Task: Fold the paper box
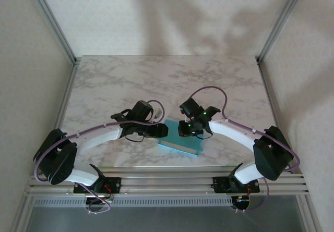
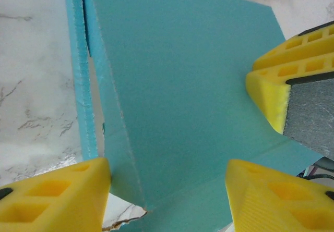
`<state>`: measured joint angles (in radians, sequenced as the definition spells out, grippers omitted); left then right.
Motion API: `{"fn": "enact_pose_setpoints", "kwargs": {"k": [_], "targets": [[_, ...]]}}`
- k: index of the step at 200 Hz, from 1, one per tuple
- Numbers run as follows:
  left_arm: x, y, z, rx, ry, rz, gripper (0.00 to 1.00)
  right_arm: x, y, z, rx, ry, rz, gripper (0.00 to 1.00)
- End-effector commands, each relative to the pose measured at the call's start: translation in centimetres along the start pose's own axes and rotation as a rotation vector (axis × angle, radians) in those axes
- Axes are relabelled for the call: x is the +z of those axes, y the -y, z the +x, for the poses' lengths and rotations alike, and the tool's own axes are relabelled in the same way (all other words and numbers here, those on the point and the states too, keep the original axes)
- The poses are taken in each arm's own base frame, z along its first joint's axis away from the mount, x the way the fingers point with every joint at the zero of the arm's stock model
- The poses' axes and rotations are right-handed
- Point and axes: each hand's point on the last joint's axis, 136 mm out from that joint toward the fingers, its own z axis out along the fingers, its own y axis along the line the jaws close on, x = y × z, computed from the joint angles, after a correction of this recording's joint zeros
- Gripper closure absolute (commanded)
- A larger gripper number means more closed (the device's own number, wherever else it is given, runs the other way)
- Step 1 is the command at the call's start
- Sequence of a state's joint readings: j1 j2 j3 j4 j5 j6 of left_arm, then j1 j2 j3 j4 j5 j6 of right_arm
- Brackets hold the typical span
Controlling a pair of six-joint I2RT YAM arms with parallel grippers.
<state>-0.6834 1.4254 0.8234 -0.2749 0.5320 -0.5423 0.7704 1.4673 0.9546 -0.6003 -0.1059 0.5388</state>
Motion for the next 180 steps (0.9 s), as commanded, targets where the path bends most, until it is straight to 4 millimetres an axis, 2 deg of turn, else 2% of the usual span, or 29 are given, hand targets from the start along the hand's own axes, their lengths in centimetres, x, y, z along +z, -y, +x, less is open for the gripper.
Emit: {"fn": "enact_pose_setpoints", "kwargs": {"k": [1, 22, 44, 114, 126, 155, 180], "targets": [[-0.1, 0.0, 0.1, 0.001, -0.039, 0.003, 0.4, 0.8, 0.3, 0.7, -0.001, -0.019, 0.015, 0.76], [0.5, 0.2, 0.4, -0.021, -0.061, 0.03, 0.41, 1.0, 0.2, 0.8, 0.0, -0.024, 0.013, 0.76], [1.0, 0.3, 0.8, -0.041, -0.086, 0.053, 0.49, 1.1, 0.2, 0.9, 0.002, -0.025, 0.013, 0.76], [2.2, 0.4, 1.5, -0.088, -0.122, 0.111, 0.61, 2.3, 0.0, 1.5, 0.002, -0.045, 0.016, 0.78], [2.5, 0.4, 1.5, -0.094, -0.124, 0.117, 0.66, 2.4, 0.0, 1.5, 0.002, -0.046, 0.017, 0.78], [3.0, -0.7, 1.7, -0.098, -0.127, 0.07, 0.69, 2.7, 0.0, 1.8, -0.006, -0.057, 0.028, 0.78], [2.4, -2.1, 1.0, -0.067, -0.098, -0.037, 0.7, 2.9, 0.1, 2.0, -0.01, -0.06, 0.037, 0.78]]}}
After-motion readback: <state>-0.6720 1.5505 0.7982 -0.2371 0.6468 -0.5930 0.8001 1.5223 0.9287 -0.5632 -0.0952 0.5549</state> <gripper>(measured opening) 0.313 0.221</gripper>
